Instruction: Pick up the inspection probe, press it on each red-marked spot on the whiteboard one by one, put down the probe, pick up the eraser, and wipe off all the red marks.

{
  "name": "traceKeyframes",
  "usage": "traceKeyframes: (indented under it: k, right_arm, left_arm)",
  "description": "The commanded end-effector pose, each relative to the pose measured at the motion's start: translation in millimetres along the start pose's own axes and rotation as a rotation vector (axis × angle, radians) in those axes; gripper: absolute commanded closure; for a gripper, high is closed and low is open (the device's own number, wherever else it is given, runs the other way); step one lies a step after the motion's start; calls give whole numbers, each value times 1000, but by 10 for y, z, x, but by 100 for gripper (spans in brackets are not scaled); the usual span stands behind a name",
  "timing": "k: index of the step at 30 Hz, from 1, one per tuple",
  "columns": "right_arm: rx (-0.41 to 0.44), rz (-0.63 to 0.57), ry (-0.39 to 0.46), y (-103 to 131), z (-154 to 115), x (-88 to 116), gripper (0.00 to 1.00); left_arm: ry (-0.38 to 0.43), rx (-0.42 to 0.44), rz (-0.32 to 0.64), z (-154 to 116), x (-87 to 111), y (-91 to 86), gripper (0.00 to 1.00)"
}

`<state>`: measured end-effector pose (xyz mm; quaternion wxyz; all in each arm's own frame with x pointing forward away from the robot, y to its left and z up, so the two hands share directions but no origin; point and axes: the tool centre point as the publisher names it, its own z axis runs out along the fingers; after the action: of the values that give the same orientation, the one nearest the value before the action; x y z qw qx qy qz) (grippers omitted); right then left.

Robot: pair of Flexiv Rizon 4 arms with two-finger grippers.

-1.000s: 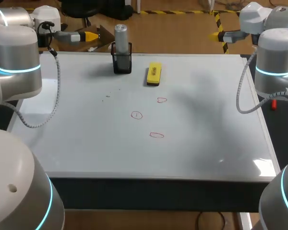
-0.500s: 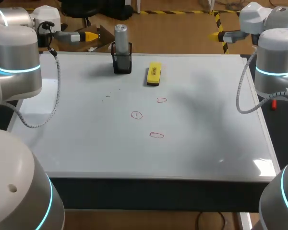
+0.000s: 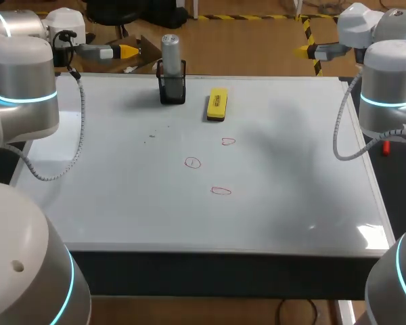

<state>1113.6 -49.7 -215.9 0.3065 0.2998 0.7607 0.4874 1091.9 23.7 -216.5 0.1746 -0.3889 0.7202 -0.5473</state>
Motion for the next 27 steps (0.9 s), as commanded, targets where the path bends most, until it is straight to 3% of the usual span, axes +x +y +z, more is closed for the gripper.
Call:
traceKeyframes:
  k: [1, 27]
  right_arm:
    - [-1, 0, 1, -4, 2, -5, 0]
    - [-1, 0, 1, -4, 2, -5, 0]
  left_arm:
    - [-1, 0, -1, 0, 3, 0, 0]
    - [19, 13, 9, 26, -7, -14, 0]
